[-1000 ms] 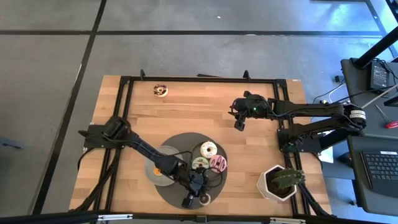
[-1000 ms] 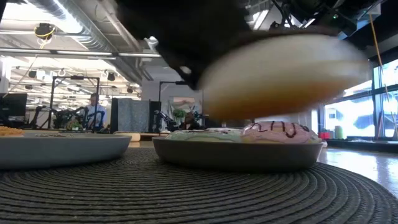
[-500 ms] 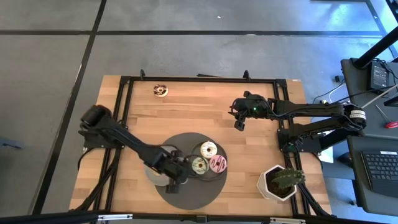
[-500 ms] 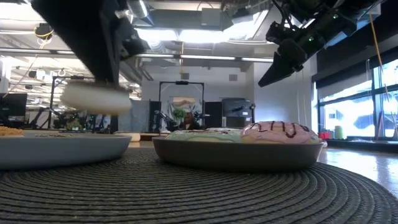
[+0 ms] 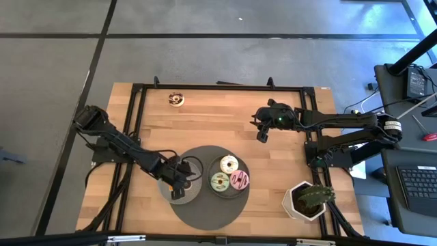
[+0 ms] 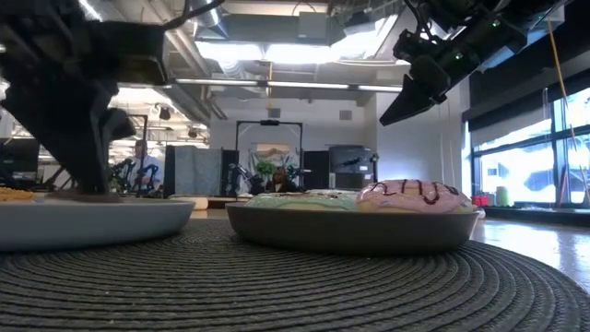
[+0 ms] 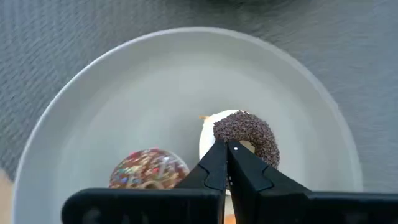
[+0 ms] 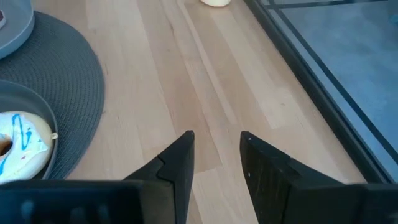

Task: Pick & Place donuts
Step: Put the small black donut on the gray plate, then put the small blue donut on the gray plate

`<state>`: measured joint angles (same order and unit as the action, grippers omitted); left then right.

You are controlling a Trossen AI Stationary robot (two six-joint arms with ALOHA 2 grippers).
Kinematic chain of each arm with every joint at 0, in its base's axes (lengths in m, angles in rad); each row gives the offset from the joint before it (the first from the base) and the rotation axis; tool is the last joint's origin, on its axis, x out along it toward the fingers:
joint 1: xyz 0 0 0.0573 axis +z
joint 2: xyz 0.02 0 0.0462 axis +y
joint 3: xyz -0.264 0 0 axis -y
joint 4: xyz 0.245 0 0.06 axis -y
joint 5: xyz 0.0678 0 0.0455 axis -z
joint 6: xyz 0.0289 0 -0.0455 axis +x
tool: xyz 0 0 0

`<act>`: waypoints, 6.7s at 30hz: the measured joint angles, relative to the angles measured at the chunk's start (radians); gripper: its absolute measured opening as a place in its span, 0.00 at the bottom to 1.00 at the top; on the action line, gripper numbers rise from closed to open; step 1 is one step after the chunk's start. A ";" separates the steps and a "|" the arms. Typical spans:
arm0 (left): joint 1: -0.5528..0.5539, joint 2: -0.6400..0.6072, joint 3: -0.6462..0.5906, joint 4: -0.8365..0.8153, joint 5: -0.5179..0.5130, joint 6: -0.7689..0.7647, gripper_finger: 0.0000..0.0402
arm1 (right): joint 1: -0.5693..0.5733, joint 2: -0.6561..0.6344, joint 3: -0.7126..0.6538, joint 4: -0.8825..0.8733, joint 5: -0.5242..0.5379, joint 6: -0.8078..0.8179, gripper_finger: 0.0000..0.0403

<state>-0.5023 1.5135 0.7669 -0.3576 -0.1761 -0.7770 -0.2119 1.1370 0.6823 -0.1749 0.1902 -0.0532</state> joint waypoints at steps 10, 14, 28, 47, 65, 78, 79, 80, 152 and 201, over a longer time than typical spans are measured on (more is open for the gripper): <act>0.000 0.000 -0.016 0.004 -0.009 -0.022 0.03 | 0.000 0.000 0.000 -0.001 0.000 0.026 0.33; 0.000 0.000 -0.016 0.003 -0.009 -0.008 0.06 | 0.000 0.000 0.000 -0.002 0.000 0.024 0.33; 0.000 0.000 -0.016 0.003 -0.004 -0.009 0.26 | 0.000 0.000 0.000 -0.019 0.001 0.019 0.33; 0.125 -0.208 -0.016 0.178 -0.378 0.193 0.33 | -0.335 -0.005 0.095 -0.408 0.052 0.292 0.33; 0.256 -0.207 -0.016 0.205 -0.338 0.293 0.32 | -0.539 0.067 0.035 -0.467 0.128 0.312 0.33; 0.256 -0.204 -0.016 0.204 -0.336 0.288 0.33 | -0.550 0.172 -0.034 -0.357 0.177 0.391 0.33; 0.256 -0.204 -0.016 0.204 -0.333 0.291 0.33 | -0.550 0.184 -0.037 -0.355 0.177 0.391 0.33; 0.256 -0.204 -0.016 0.204 -0.329 0.293 0.33 | -0.551 0.198 -0.038 -0.351 0.176 0.391 0.33; 0.256 -0.204 -0.016 0.197 -0.327 0.293 0.32 | -0.552 0.309 -0.068 -0.288 0.189 0.277 0.20; 0.134 -0.319 -0.016 -0.127 -0.245 0.004 0.32 | 0.093 0.311 0.390 -0.098 0.152 -0.049 0.00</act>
<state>-0.3688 1.1941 0.7509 -0.4848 -0.4210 -0.7729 -0.1187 1.4480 1.0721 -0.2732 0.3422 -0.1018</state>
